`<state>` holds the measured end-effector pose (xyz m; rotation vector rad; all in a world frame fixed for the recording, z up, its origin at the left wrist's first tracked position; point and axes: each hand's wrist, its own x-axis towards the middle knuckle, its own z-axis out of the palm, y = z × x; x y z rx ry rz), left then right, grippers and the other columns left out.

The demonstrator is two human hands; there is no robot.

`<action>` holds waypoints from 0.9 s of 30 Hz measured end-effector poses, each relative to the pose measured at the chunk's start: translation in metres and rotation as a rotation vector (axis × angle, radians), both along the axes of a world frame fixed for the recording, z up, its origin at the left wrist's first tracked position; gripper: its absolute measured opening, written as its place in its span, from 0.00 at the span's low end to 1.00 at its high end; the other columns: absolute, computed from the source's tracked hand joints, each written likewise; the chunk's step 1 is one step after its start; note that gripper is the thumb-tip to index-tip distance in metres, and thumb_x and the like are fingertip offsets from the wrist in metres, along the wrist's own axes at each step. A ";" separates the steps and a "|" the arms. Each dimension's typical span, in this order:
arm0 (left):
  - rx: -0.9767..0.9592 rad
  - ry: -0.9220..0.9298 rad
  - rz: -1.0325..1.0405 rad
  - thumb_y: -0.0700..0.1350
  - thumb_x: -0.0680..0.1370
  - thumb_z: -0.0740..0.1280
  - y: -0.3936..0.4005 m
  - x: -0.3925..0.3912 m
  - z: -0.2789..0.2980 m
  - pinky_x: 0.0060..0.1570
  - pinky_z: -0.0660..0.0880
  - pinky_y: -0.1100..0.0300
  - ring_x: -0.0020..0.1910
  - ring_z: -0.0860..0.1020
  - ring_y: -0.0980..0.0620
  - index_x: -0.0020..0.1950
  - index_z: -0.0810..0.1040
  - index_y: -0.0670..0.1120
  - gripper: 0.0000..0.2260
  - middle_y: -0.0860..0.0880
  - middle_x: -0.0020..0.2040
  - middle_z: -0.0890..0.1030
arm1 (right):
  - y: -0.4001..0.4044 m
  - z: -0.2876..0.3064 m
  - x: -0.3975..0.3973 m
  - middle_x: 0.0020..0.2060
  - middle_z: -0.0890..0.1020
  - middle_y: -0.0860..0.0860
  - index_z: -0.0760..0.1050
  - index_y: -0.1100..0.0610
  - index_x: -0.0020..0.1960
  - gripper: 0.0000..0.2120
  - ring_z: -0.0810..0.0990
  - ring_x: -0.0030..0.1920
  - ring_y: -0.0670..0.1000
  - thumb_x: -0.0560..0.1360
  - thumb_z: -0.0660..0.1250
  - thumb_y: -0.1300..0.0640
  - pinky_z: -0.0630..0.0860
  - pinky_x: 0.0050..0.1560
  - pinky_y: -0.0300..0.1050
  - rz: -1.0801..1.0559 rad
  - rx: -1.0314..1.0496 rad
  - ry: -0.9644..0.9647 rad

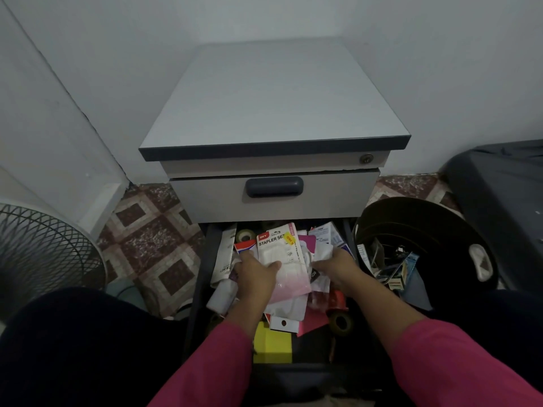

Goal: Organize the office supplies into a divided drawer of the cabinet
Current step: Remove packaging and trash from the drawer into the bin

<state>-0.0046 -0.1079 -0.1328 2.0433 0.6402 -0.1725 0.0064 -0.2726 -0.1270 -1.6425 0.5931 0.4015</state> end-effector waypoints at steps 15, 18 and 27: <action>-0.483 0.108 0.188 0.42 0.72 0.75 -0.001 0.003 0.014 0.42 0.74 0.59 0.50 0.76 0.45 0.69 0.64 0.33 0.32 0.39 0.61 0.76 | -0.001 0.003 0.005 0.52 0.82 0.64 0.74 0.64 0.60 0.18 0.81 0.52 0.66 0.72 0.67 0.73 0.75 0.56 0.67 -0.142 0.230 0.073; -0.546 0.143 0.180 0.39 0.71 0.75 0.000 0.000 0.018 0.34 0.74 0.61 0.48 0.79 0.45 0.65 0.70 0.32 0.26 0.38 0.58 0.78 | -0.003 0.007 0.004 0.50 0.82 0.61 0.75 0.64 0.60 0.18 0.81 0.52 0.64 0.71 0.68 0.71 0.77 0.55 0.64 -0.041 0.095 0.050; -0.468 0.154 0.121 0.32 0.69 0.74 0.003 0.001 0.013 0.35 0.79 0.55 0.39 0.80 0.42 0.49 0.79 0.32 0.11 0.37 0.48 0.82 | -0.005 0.027 -0.007 0.64 0.66 0.57 0.74 0.59 0.62 0.17 0.66 0.63 0.59 0.73 0.64 0.58 0.74 0.56 0.51 0.401 -1.199 -0.207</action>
